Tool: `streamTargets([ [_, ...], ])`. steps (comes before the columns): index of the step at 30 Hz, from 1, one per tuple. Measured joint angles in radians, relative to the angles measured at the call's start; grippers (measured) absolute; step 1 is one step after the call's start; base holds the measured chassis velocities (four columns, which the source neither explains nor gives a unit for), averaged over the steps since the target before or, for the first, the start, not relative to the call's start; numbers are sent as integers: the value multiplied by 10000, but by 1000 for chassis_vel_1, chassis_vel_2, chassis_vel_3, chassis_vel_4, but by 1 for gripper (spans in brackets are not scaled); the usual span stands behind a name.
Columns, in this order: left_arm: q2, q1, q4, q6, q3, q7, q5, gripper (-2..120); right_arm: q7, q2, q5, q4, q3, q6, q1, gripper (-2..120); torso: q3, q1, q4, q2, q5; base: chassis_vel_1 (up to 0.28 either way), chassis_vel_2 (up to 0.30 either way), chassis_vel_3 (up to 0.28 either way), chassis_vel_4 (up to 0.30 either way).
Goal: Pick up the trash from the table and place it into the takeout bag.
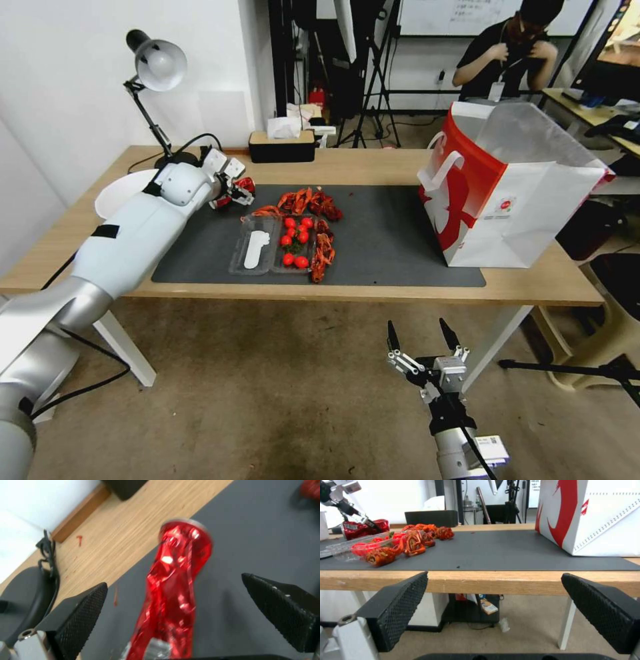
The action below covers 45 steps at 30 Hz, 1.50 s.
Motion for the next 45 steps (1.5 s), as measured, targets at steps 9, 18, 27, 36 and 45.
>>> streamTargets([
  [9, -102, -160, 296, 245, 53, 160, 289, 100, 0, -14, 17, 0, 20, 30, -39, 100, 0, -1, 1, 0, 0, 0, 0, 0, 0],
  [18, -134, -473, 800, 502, 285, 576, 580, 76, 3, -24, 34, 1, 48, 121, -111, 100, -1, -1, 4, 0, 1, 0, 0, 0, 0],
  [27, -362, -629, 1447, 599, 417, 645, 508, 43, 2, -47, 34, 2, 67, 257, -239, 100, -2, -1, 2, 2, 1, 0, 0, 0, 0],
  [36, -364, -639, 1497, 620, 352, 487, -297, 19, -10, -10, 31, -32, 51, 349, -273, 100, -1, -1, 3, 2, 1, 0, 0, 0, 0],
  [45, 158, 294, -2044, 111, -966, -234, -4736, 11, -14, 176, -40, -82, 41, 368, -273, 100, -1, -3, 6, 2, -2, 0, 0, 0, 0],
])
